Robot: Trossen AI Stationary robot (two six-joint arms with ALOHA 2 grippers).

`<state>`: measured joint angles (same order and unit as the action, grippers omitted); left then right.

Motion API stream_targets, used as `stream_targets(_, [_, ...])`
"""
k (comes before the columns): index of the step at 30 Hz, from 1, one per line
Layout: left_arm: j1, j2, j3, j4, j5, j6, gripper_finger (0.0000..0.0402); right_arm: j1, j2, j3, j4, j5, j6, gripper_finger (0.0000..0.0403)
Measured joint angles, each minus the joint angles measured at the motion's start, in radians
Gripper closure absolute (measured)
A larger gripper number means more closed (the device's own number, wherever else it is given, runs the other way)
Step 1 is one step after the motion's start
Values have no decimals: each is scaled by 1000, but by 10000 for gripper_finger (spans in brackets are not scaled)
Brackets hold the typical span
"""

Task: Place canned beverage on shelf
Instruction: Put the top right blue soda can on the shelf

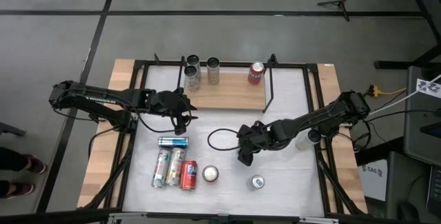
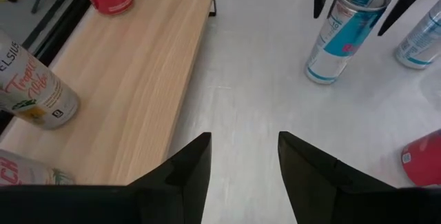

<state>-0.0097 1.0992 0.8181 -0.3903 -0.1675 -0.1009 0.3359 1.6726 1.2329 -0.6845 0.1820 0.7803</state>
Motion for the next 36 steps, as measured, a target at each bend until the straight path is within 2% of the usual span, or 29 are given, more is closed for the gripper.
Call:
stream_targets(7, [0,0,0,7,-7,0,243,-2,2,0,2,8,0,73])
stream_targets(14, [0,0,0,10,-7,0,243,-2,2,0,3,8,-2,155])
stream_targets(17, [0,0,0,10,-7,0,243,-3,1,1,4,7,-2,178])
stream_targets(26, [0,0,0,10,-7,0,243,-59,3,95,-2,-53,-146,163])
stream_targets(36, [0,0,0,10,-7,0,243,-250,3,260,-40,-159,-477,170])
